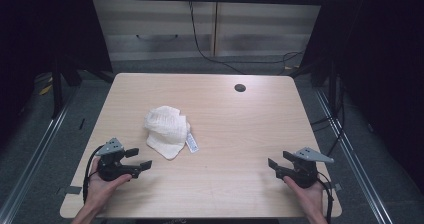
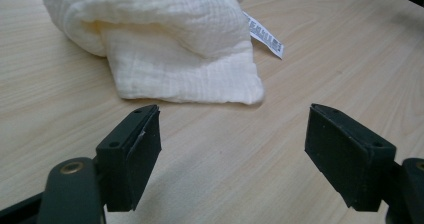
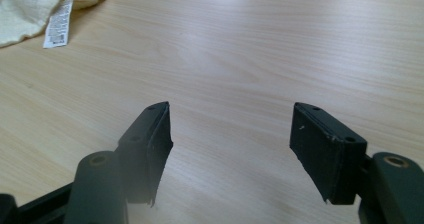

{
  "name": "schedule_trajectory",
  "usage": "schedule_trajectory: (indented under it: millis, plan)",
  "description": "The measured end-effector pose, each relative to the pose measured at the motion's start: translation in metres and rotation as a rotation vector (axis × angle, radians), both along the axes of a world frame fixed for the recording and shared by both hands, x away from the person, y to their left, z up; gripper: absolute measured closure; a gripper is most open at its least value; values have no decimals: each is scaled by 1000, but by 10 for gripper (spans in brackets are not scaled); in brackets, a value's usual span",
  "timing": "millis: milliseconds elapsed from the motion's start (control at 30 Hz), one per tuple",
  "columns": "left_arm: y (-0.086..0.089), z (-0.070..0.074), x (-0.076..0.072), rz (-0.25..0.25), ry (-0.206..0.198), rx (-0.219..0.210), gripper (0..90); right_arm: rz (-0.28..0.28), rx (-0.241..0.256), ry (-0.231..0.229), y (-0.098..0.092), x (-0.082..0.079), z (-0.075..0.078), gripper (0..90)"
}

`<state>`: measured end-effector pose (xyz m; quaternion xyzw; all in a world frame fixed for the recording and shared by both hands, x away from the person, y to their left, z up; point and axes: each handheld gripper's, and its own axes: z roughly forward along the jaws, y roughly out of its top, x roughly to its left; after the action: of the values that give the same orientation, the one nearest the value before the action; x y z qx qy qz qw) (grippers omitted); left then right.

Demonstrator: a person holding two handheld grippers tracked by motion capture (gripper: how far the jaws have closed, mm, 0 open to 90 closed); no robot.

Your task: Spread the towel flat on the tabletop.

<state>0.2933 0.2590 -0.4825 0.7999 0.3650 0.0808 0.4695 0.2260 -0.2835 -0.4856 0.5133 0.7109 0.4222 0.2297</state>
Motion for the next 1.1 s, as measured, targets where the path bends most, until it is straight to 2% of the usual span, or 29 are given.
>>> schedule_trajectory:
  millis: [167, 200, 367, 500, 600, 633, 667, 700, 833, 900, 933, 1000, 1100]
  plan:
    - [-2, 1, 0, -7, -5, 3, 228, 18, 9, 16, 3, 0, 0, 311]
    - [-2, 2, 1, -3, 1, 2, 297, 28, -5, 26, 5, 1, 1, 307]
    - [1, 9, 10, 28, 27, -25, 292, 53, 9, 26, 6, 3, 2, 295]
    - [-3, 11, 18, 31, 34, -13, 288, 78, 21, 17, 9, 2, 5, 292]
    - [-7, 17, 24, 22, 21, 1, 277, 98, 24, 17, 12, 0, 6, 290]
    - [-9, 20, 26, 20, 8, 15, 257, 119, 8, 31, 15, -1, 5, 287]
    - [-12, 26, 30, 39, -27, 23, 256, 123, 18, 40, 16, -3, 5, 281]
    - [-12, 26, 30, 39, -27, 23, 251, 129, 19, 45, 17, -3, 4, 277]
    - [-15, 38, 45, 43, -36, 0, 241, 138, 30, 41, 18, -7, 6, 272]
    - [-16, 42, 55, 49, -37, 13, 238, 142, 28, 37, 17, -7, 6, 268]
    - [-15, 44, 58, 44, -35, 2, 249, 140, 32, 41, 16, -7, 6, 267]
    - [-12, 45, 64, 51, -20, 16, 271, 155, 59, 47, 11, -5, 6, 262]
    - [-3, 50, 72, 80, -13, 5, 268, 159, 56, 45, 8, -5, 5, 260]
